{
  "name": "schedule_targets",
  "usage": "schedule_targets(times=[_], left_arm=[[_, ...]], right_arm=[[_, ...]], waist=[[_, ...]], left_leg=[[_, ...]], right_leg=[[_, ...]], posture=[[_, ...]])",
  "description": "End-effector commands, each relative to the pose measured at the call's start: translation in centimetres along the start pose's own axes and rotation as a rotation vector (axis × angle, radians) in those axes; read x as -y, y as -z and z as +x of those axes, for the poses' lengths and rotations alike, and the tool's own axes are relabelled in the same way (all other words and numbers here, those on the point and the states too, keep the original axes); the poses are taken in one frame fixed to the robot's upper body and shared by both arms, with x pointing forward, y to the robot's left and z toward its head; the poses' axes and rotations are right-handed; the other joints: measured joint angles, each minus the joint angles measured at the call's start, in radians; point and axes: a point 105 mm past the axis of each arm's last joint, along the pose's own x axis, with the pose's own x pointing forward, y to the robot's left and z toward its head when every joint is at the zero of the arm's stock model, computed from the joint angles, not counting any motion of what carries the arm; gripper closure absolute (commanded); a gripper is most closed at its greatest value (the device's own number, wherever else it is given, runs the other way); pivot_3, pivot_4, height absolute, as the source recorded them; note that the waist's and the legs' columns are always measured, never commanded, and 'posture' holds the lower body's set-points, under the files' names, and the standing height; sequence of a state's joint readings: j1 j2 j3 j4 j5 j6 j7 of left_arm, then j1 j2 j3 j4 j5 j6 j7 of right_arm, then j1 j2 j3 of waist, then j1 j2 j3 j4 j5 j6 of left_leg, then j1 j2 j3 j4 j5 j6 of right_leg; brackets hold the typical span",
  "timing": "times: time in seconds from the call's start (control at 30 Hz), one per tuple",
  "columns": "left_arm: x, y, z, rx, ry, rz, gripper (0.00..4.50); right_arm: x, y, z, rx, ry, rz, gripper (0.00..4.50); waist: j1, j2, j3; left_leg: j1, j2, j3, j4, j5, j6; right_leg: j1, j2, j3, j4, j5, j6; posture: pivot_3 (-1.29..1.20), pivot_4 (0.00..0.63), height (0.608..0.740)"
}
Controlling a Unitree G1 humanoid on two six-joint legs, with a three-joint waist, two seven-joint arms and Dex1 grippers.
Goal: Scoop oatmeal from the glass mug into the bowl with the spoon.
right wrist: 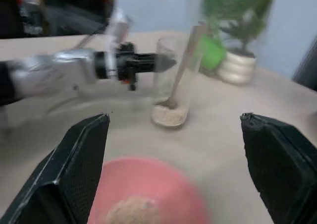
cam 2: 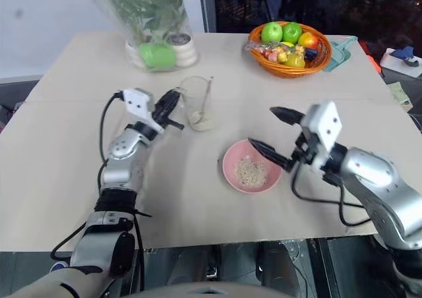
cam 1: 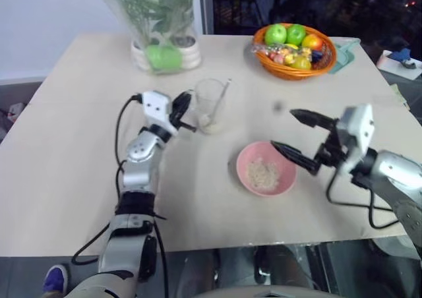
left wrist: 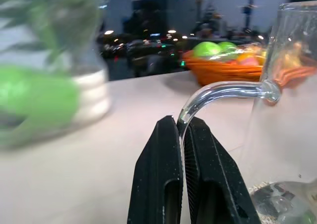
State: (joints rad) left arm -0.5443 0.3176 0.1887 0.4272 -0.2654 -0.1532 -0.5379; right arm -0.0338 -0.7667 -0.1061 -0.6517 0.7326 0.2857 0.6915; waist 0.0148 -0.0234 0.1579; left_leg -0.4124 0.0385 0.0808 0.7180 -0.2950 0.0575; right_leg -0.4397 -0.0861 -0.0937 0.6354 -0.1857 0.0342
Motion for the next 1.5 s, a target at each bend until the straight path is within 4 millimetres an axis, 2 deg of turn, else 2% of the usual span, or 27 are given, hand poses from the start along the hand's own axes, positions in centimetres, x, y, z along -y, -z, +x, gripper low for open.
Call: schedule_targets(times=[0.03,0.13,0.27,0.33,0.47,0.67,0.73,0.8,0.93,1.0,1.13,1.27,1.5], left_arm=[[-1.8,-1.2,-0.6,0.048,-0.043,-0.019,4.50],[-3.3,-0.5,-1.9,0.015,-0.082,-0.027,4.50],[-4.3,0.1,-2.8,0.002,-0.113,-0.054,4.50],[-4.6,0.6,-3.0,-0.018,-0.120,-0.056,4.50],[-4.9,1.5,-3.1,-0.042,-0.132,-0.063,4.50],[-4.1,2.3,-3.5,-0.063,-0.090,-0.034,4.50],[-4.0,2.4,-3.6,-0.065,-0.085,-0.032,3.82],[-4.0,2.5,-3.8,-0.066,-0.084,-0.032,3.19],[-4.0,2.5,-4.4,-0.070,-0.090,-0.030,1.22],[-3.6,2.2,-5.2,-0.073,-0.075,-0.024,0.34],[-2.2,1.3,-7.0,-0.089,-0.017,-0.004,0.34],[1.9,0.3,-10.3,-0.160,0.159,-0.091,0.34],[5.4,0.1,-16.3,-0.339,0.343,-0.109,0.34]], right_arm=[[-1.3,-1.8,-2.2,0.076,-0.027,-0.072,0.21],[-2.4,-2.1,-3.9,0.110,-0.013,-0.070,0.21],[-3.4,-2.4,-4.7,0.148,0.002,-0.054,0.21],[-3.5,-2.4,-4.6,0.154,0.010,-0.061,0.21],[-3.6,-2.7,-4.0,0.170,0.018,-0.068,0.21],[-2.9,-3.1,-3.2,0.168,0.024,-0.078,0.21],[-2.4,-3.0,-3.1,0.148,0.028,-0.086,0.00],[-2.1,-2.9,-2.9,0.142,0.037,-0.082,0.00],[-1.4,-2.4,-3.0,0.114,0.057,-0.070,0.00],[-0.7,-1.4,-3.6,0.060,0.097,-0.051,0.00],[0.3,1.3,-5.7,-0.051,0.169,-0.019,0.00],[1.7,4.3,-8.5,-0.177,0.206,-0.005,0.00],[4.7,6.0,-11.2,-0.245,0.227,-0.026,0.00]], waist=[[0.003,0.000,0.000],[0.001,0.000,0.000],[0.000,0.000,0.000],[0.000,0.000,0.000],[0.000,0.001,0.000],[0.000,0.001,0.000],[0.000,0.001,0.000],[0.000,0.001,0.000],[0.000,0.001,0.000],[0.000,0.001,0.000],[0.000,0.001,0.000],[-0.003,0.002,0.000],[0.000,0.014,0.005]], left_leg=[[0.000,0.000,0.000,0.000,0.000,0.000],[0.003,0.000,-0.001,0.000,0.000,0.000],[0.007,0.001,0.001,0.000,0.000,0.000],[0.014,0.002,0.001,0.000,-0.003,0.005],[0.015,0.002,0.002,0.000,-0.004,0.005],[0.016,0.002,0.003,0.000,-0.003,0.005],[0.015,0.002,0.003,0.000,-0.004,0.005],[0.015,0.002,0.003,0.000,-0.004,0.005],[0.015,0.002,0.003,-0.001,-0.004,0.005],[0.015,0.002,0.003,-0.001,-0.004,0.005],[0.015,0.002,0.004,-0.002,-0.004,0.005],[0.015,0.003,0.005,-0.002,-0.004,0.006],[0.016,0.004,0.008,-0.003,-0.006,0.008]], right_leg=[[0.000,0.000,0.000,0.000,0.000,0.000],[0.003,0.000,0.000,0.000,0.000,0.000],[0.005,0.000,0.002,0.001,0.000,0.000],[0.013,0.000,0.002,0.000,-0.002,0.002],[0.013,0.000,0.003,0.001,-0.002,0.001],[0.012,0.000,0.003,0.002,-0.001,-0.001],[0.012,-0.001,0.003,0.002,-0.001,-0.001],[0.012,-0.001,0.003,0.001,-0.001,-0.001],[0.012,-0.001,0.003,0.001,-0.001,-0.001],[0.012,-0.001,0.003,0.001,-0.001,-0.001],[0.012,-0.002,0.005,0.000,-0.001,-0.001],[0.011,-0.002,0.006,-0.001,-0.003,-0.004],[0.009,-0.002,0.008,-0.002,-0.005,0.000]], posture=[[0.00,0.150,0.740],[0.00,0.150,0.740],[0.00,0.150,0.740],[0.00,0.150,0.740],[0.00,0.150,0.740],[0.00,0.150,0.740],[0.00,0.150,0.740],[0.00,0.150,0.740],[0.00,0.150,0.740],[0.00,0.150,0.740],[0.00,0.150,0.740],[0.00,0.150,0.740],[0.00,0.150,0.740]])
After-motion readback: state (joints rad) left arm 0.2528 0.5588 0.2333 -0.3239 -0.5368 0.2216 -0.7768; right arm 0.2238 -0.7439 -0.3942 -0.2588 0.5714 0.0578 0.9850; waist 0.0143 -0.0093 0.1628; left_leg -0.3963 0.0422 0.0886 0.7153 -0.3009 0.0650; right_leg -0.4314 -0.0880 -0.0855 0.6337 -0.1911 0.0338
